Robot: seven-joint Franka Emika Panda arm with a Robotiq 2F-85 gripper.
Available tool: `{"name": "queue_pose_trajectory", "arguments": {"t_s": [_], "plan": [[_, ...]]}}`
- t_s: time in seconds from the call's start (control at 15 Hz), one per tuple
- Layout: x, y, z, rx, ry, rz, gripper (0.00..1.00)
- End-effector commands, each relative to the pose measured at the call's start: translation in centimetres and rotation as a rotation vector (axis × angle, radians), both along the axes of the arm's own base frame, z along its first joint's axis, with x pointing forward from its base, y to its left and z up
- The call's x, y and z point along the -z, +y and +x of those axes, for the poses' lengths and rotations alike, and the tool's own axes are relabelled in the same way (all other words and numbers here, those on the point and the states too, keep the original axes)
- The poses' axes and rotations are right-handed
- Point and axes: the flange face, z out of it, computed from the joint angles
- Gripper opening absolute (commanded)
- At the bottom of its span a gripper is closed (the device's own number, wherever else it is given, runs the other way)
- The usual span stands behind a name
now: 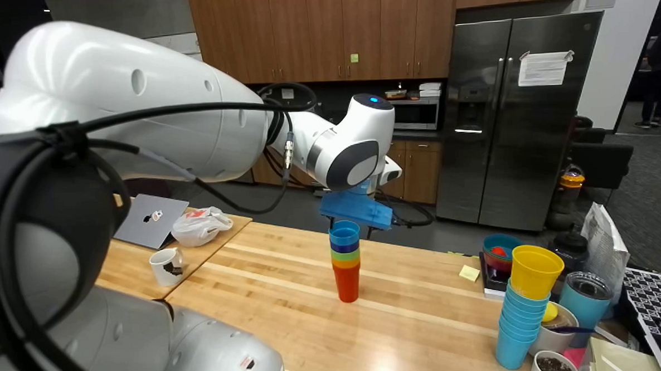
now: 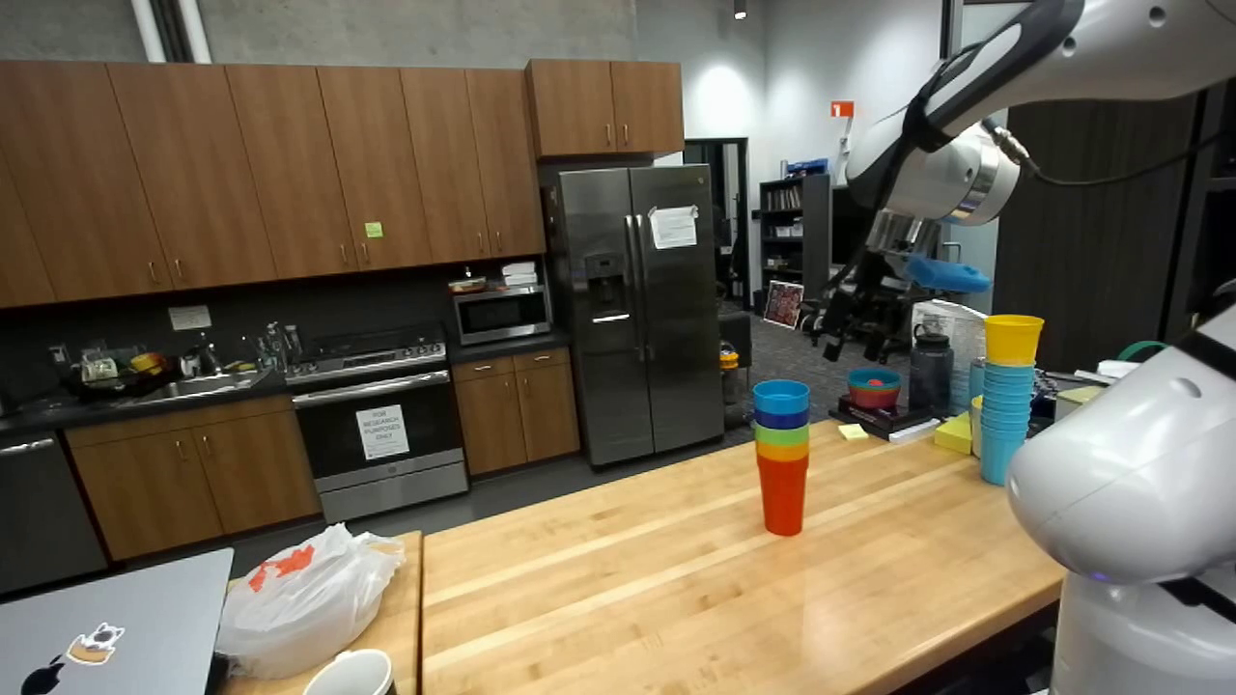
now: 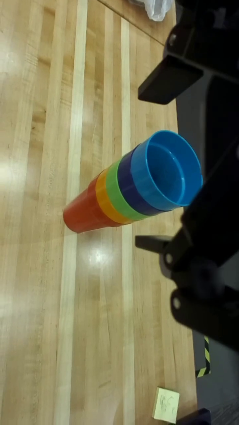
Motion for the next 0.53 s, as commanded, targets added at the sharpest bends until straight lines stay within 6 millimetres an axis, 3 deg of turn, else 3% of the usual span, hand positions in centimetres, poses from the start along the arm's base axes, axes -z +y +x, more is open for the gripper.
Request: {"name": "queue_pose_trajectory", "arguments": {"t_s": [0.0,0.47], "plan": [[-0.6,-1.0,0.9,-0.003,0.019,-0.007,1.0],[-1.3,-1.6,2.5,0.011,0.044,-0.02,1.0]]}}
